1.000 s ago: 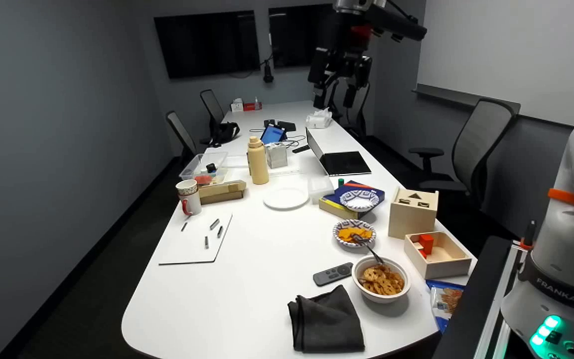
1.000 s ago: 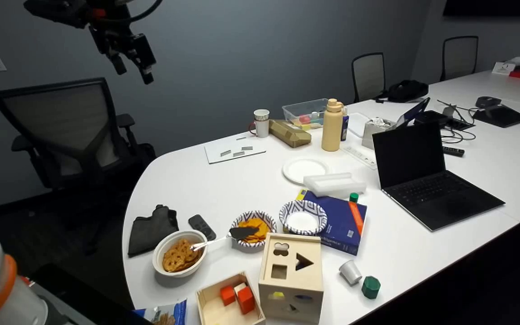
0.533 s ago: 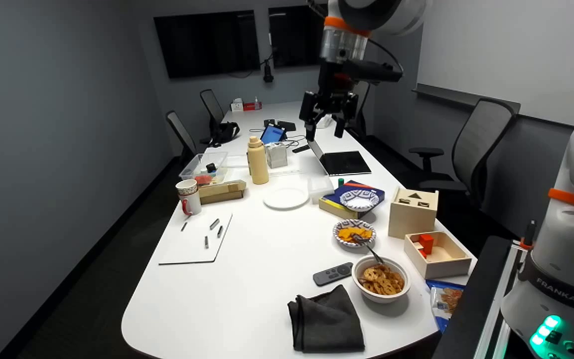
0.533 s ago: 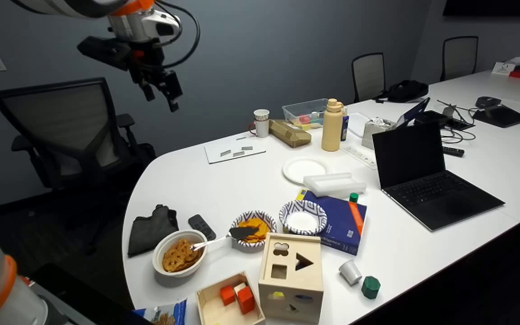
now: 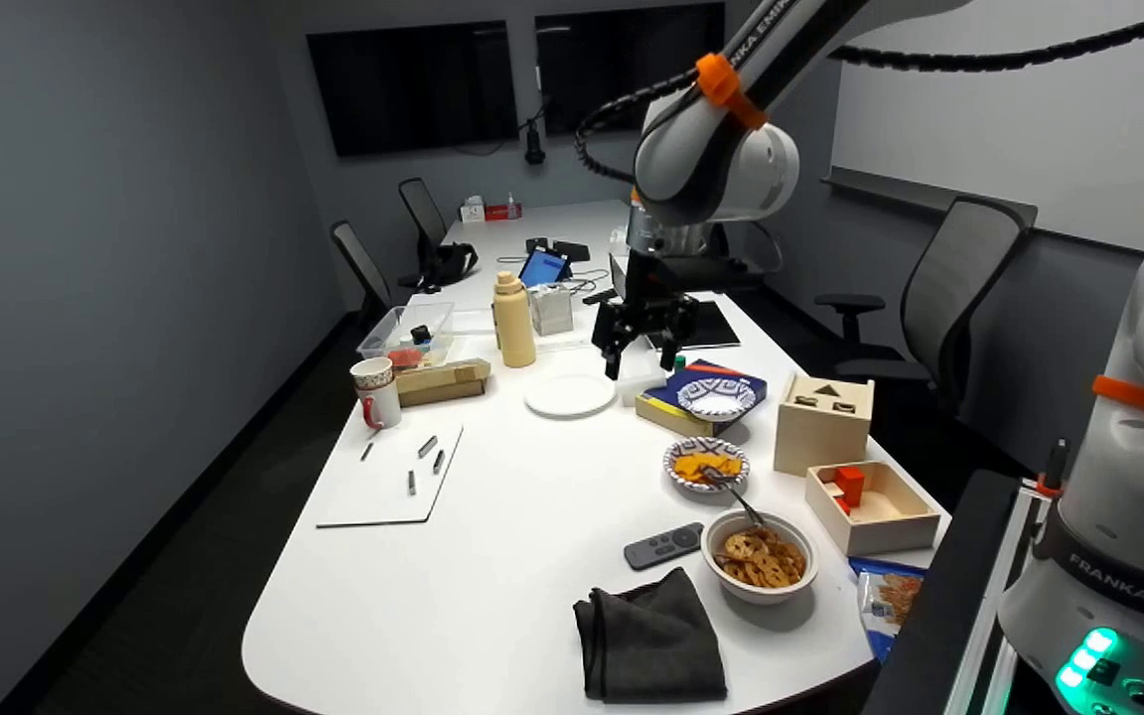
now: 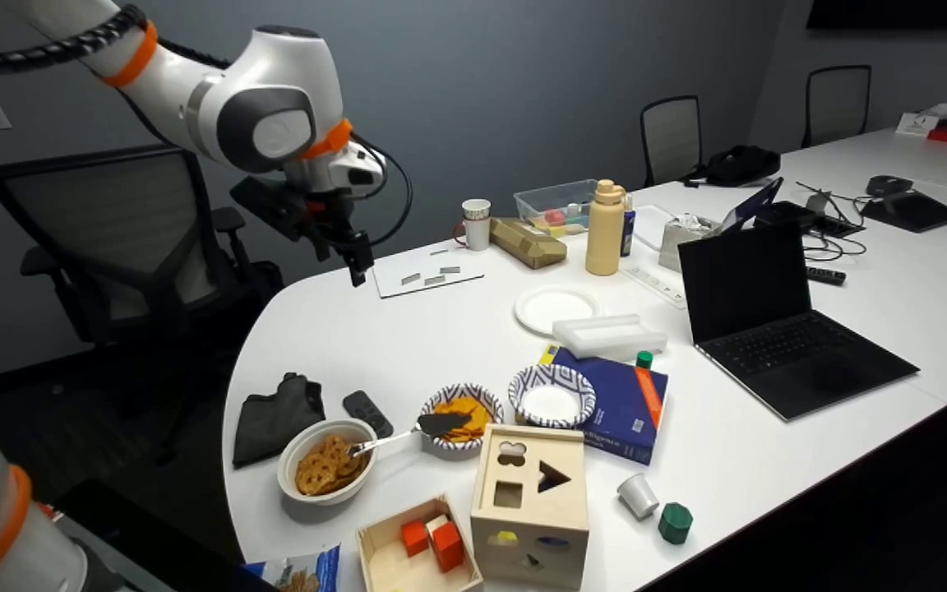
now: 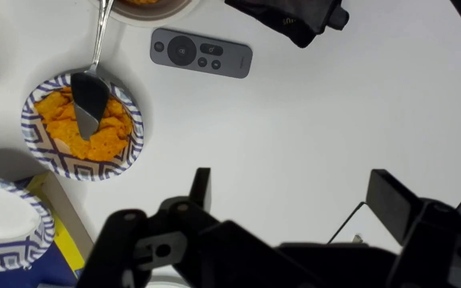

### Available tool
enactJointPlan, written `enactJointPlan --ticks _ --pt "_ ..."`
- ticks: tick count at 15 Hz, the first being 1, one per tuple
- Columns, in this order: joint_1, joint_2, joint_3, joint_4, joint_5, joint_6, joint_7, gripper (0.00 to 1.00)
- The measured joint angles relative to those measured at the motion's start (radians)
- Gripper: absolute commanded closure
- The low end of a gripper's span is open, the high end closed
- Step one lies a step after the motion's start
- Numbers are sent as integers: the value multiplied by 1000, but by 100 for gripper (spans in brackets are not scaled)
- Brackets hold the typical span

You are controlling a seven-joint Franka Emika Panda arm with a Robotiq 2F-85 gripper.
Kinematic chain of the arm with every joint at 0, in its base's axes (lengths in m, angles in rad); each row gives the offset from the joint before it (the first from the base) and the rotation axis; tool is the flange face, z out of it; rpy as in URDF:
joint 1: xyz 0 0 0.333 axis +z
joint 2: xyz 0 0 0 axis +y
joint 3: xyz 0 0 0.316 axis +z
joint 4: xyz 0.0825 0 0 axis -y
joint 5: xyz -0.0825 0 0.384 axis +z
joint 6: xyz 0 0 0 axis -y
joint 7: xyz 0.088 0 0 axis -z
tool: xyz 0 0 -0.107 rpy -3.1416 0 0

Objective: Press a button on the remote control.

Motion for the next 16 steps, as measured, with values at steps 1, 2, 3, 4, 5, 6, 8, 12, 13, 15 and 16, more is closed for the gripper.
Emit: enactJointPlan --ticks 1,2,3,4,5,6,8,12,13,15,16 --pt "3 37 -1 -8 41 35 -17 0" --pt "7 74 -1 -16 85 70 -34 0" --pt "12 109 0 -23 135 100 -55 0" --pt "16 143 2 -27 191 128 -80 0" --pt "18 173 8 -31 249 154 -110 0" --pt "17 203 15 -32 306 177 -141 25" --pt "14 254 33 -31 408 208 -193 34" --pt "13 333 48 -11 543 224 -257 67" --pt "13 349 48 -4 554 224 -258 74" --pt "13 379 46 11 557 224 -255 90" --pt "14 393 44 18 556 224 -249 96"
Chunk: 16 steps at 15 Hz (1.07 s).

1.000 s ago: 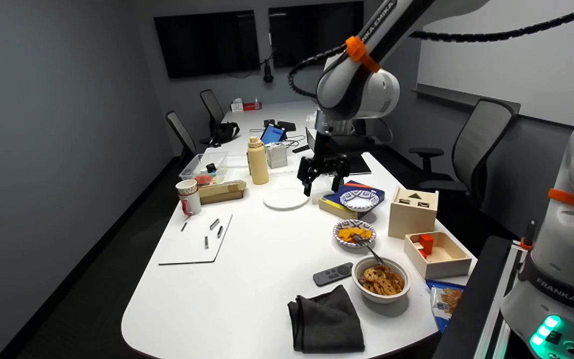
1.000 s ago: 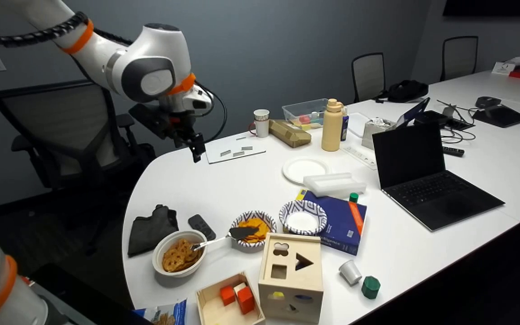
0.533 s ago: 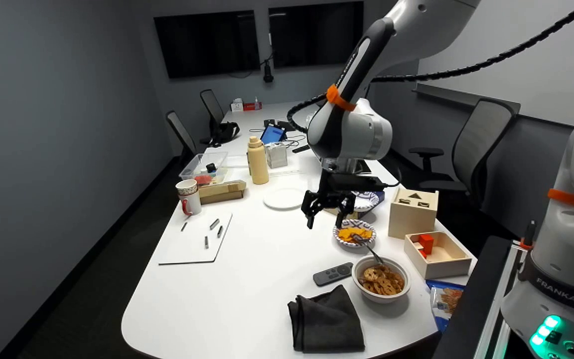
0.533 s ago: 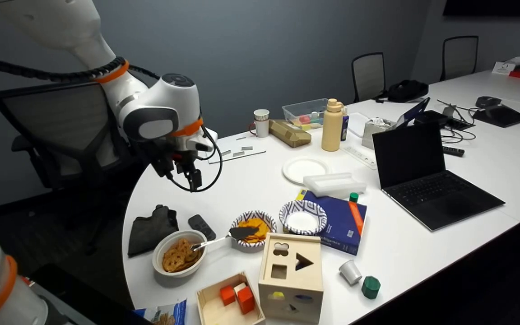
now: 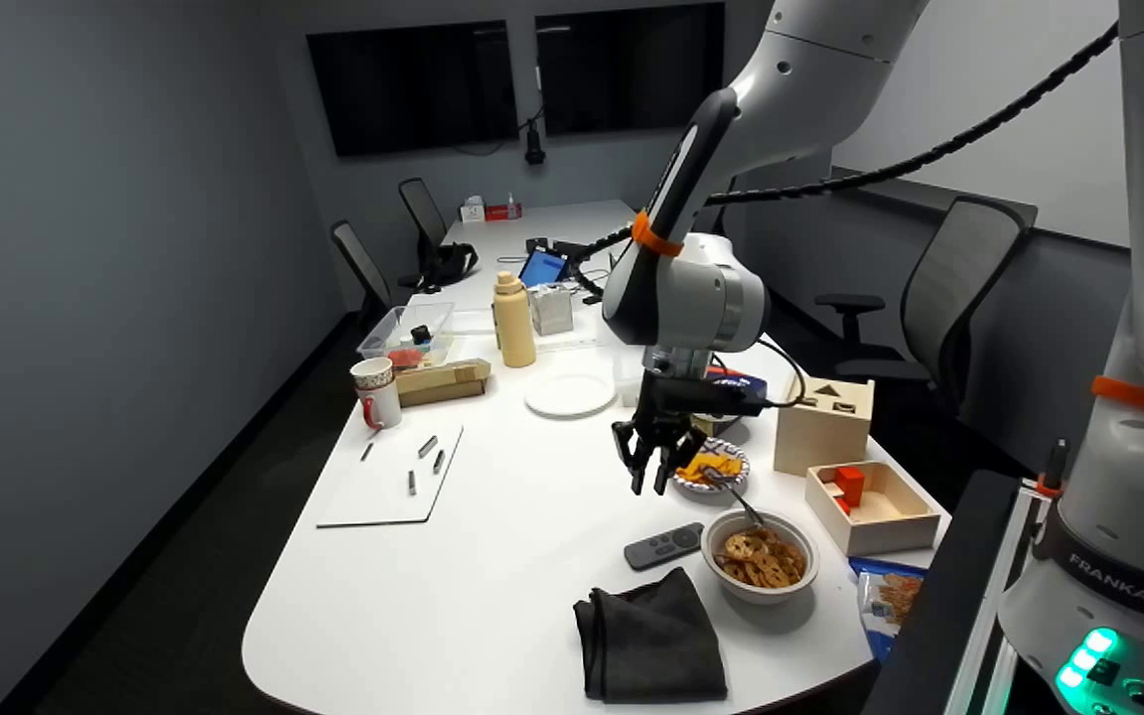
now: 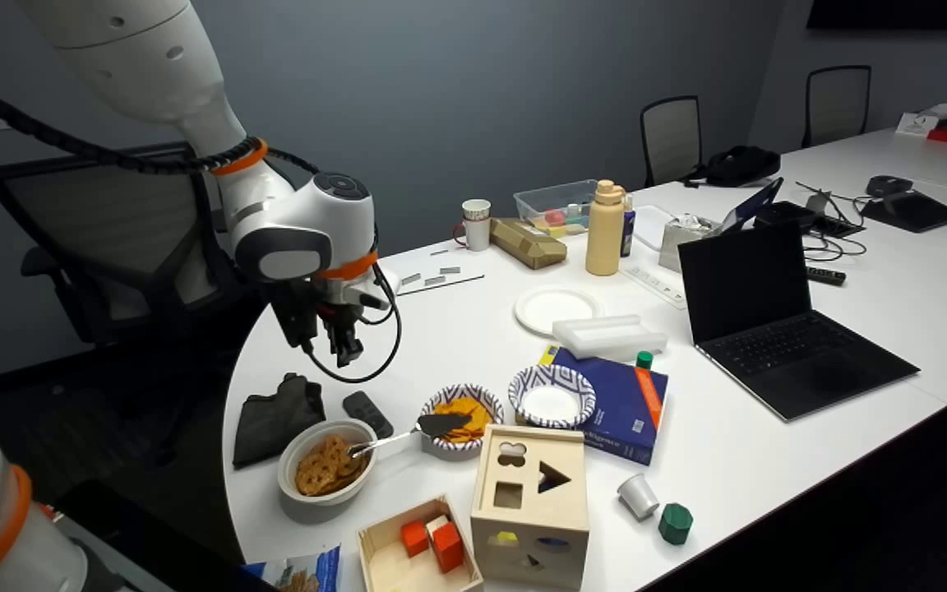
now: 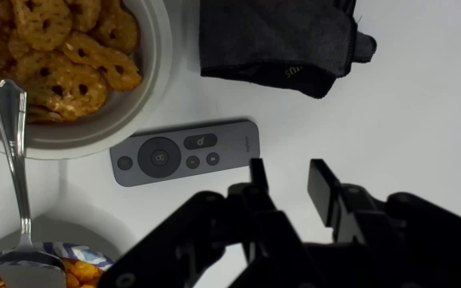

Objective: Press a button on the remote control.

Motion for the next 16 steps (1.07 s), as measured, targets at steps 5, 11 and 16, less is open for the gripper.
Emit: enactJointPlan --ticks 5,11,16 --pt "0 76 -18 41 -73 0 110 100" --pt "3 151 -55 81 -240 -14 319 100" --pt "3 196 -69 113 -306 -29 428 100"
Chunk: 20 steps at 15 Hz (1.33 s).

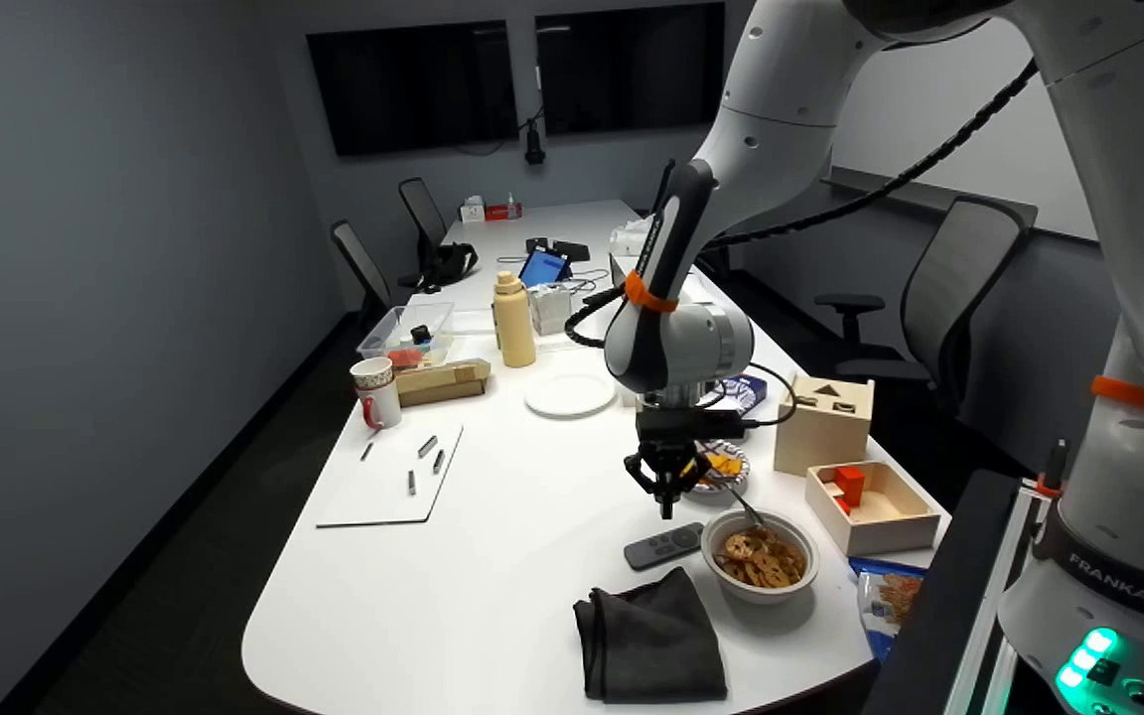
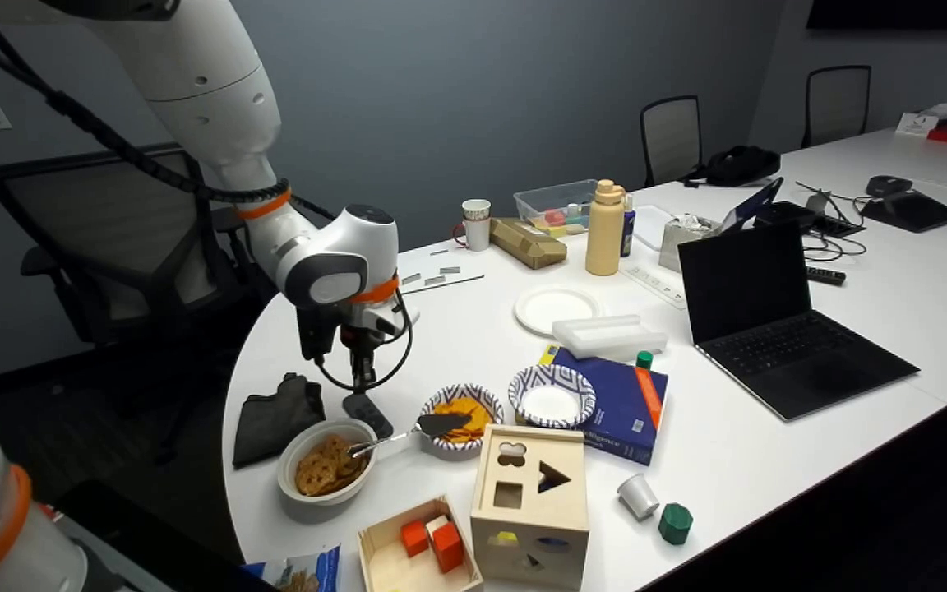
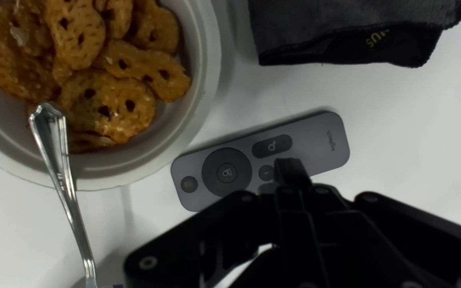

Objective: Press a button on the remote control.

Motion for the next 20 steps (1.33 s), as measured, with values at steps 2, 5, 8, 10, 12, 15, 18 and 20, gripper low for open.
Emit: enactJointPlan --ticks 2,5,8,10,12,15,18,20 --pt "0 17 -6 10 -14 -5 32 100" --pt "0 38 -15 23 -22 -22 61 100" --pt "-1 59 -24 39 -23 -35 73 100" --pt "-1 76 -30 53 -27 -41 81 100" --pt "-1 93 -38 71 -35 -60 88 100" --pt "-2 114 -49 93 -42 -82 93 100" --pt "-2 129 -58 107 -48 -107 98 100" --pt "-3 138 -61 116 -48 -122 98 100"
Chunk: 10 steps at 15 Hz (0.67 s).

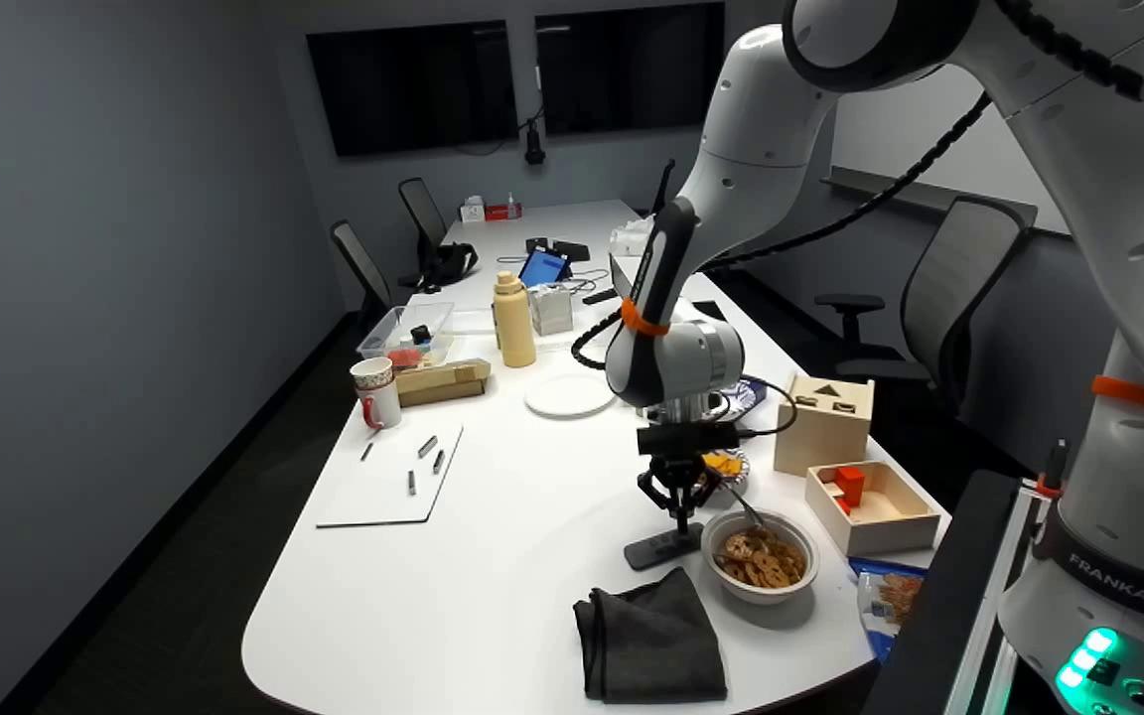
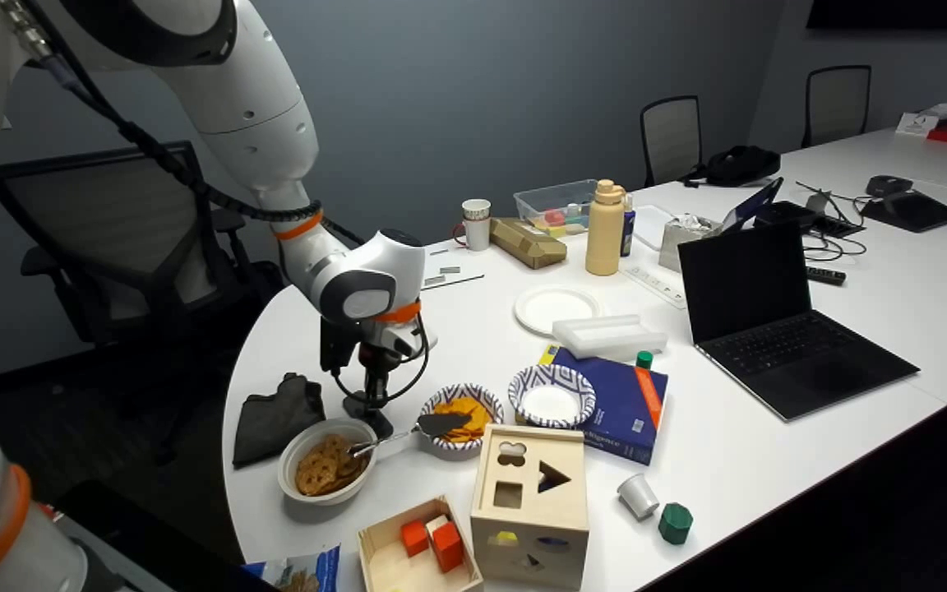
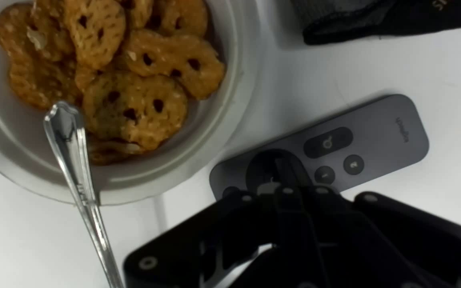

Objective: Press a button on the remote control.

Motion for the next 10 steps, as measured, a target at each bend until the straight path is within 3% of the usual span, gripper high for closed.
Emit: enactJointPlan --ticks 10 --pt "-16 68 1 89 0 -85 0 100"
